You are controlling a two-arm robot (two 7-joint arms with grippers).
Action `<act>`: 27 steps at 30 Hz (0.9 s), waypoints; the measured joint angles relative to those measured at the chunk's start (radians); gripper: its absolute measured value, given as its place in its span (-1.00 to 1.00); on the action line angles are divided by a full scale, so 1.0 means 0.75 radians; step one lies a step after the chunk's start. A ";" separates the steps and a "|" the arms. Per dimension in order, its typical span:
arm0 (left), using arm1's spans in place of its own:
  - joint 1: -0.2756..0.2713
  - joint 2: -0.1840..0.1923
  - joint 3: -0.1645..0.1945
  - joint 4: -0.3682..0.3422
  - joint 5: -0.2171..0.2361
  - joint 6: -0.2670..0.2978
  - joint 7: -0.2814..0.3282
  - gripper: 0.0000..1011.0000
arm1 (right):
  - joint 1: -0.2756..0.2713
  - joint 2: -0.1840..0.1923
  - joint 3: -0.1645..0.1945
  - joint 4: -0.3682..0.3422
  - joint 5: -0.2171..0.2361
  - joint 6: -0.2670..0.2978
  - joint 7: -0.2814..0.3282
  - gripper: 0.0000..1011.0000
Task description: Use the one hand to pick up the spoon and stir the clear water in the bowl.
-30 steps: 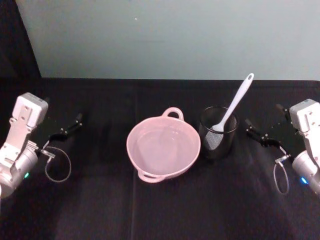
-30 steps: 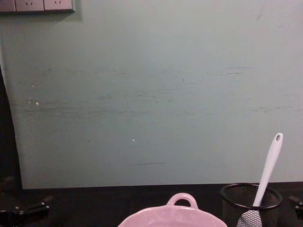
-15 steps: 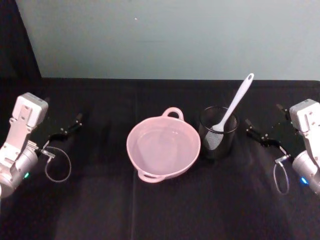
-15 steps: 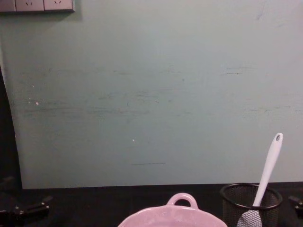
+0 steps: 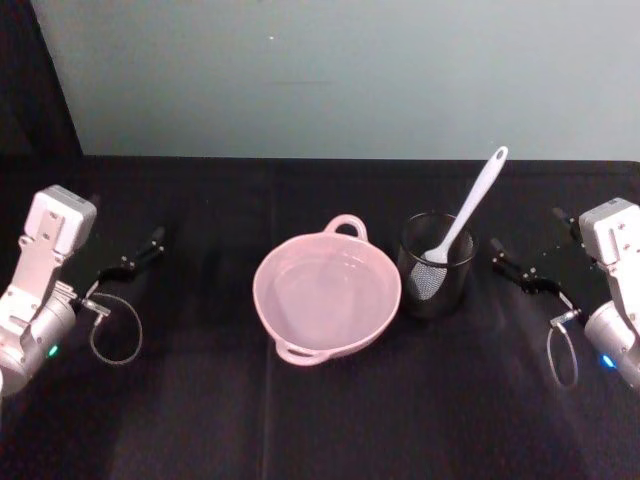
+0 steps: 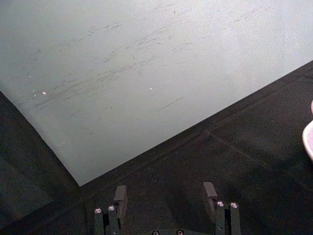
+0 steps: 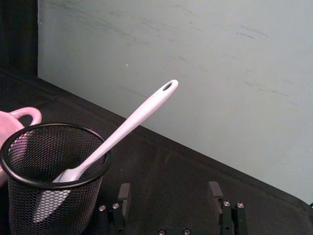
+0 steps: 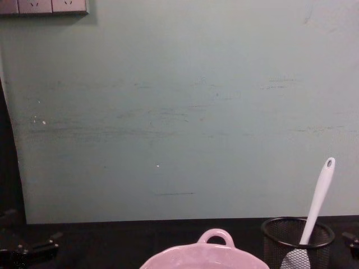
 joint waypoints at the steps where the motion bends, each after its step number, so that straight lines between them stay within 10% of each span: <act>1: 0.000 0.000 0.000 0.000 0.000 0.000 0.000 1.00 | 0.000 0.000 0.000 0.000 0.000 0.000 0.000 0.98; 14: 0.000 0.000 0.000 0.000 0.000 0.000 0.000 1.00 | -0.246 -0.016 0.208 -0.221 0.240 -0.062 -0.003 0.98; 22: 0.000 0.000 0.000 0.000 0.000 0.000 0.000 1.00 | -0.269 -0.088 0.295 -0.203 0.539 -0.092 0.214 0.98; 27: 0.000 0.000 0.000 0.000 0.000 0.000 0.000 1.00 | -0.173 -0.167 0.330 -0.090 0.800 0.014 0.438 0.98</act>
